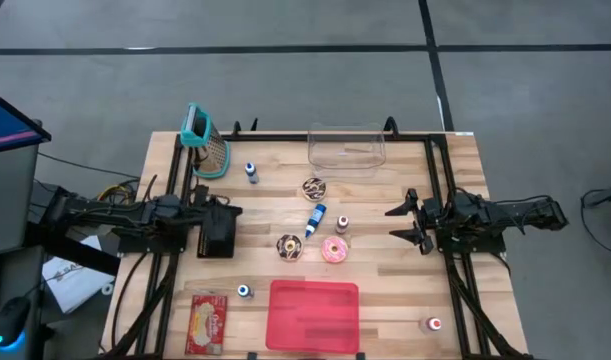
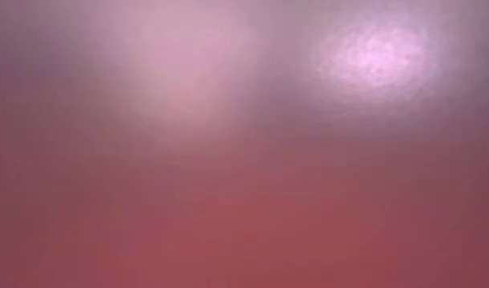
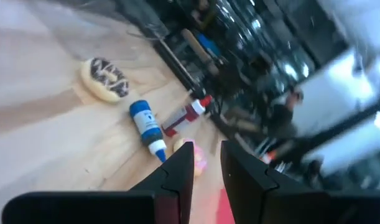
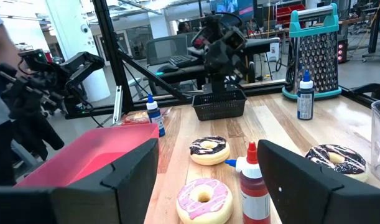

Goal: Pick & Place Food Item
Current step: Put the orange food coloring bottle into the transparent bin

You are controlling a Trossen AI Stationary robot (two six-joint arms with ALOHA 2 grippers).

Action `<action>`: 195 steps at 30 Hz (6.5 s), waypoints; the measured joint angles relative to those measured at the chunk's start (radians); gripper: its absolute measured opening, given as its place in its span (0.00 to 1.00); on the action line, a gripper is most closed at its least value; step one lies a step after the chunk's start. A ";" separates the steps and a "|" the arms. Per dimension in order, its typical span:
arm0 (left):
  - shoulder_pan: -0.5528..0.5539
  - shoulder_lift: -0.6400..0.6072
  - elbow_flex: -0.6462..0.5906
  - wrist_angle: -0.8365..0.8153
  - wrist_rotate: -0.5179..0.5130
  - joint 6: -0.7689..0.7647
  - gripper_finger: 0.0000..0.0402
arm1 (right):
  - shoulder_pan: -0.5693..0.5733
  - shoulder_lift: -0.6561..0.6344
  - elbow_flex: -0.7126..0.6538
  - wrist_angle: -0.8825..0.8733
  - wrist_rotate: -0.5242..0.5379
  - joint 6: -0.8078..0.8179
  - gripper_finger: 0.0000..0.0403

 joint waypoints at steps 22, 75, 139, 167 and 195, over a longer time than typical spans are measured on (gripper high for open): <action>-0.001 0.021 0.000 0.698 0.219 0.075 0.19 | 0.000 0.000 0.000 0.002 0.000 0.000 0.66; -0.038 0.540 0.067 1.277 -0.033 0.370 0.19 | 0.317 1.006 1.109 -0.519 -0.519 0.920 0.66; -0.039 0.522 0.068 1.271 -0.047 0.234 0.19 | 0.781 1.734 1.274 -1.207 -0.455 1.461 0.66; -0.039 0.522 0.068 1.269 -0.061 0.214 0.19 | 0.782 1.745 1.221 -1.141 -0.474 1.465 0.22; -0.039 0.522 0.068 1.246 -0.062 0.231 0.19 | 0.733 1.595 1.205 -1.247 -0.403 1.450 0.33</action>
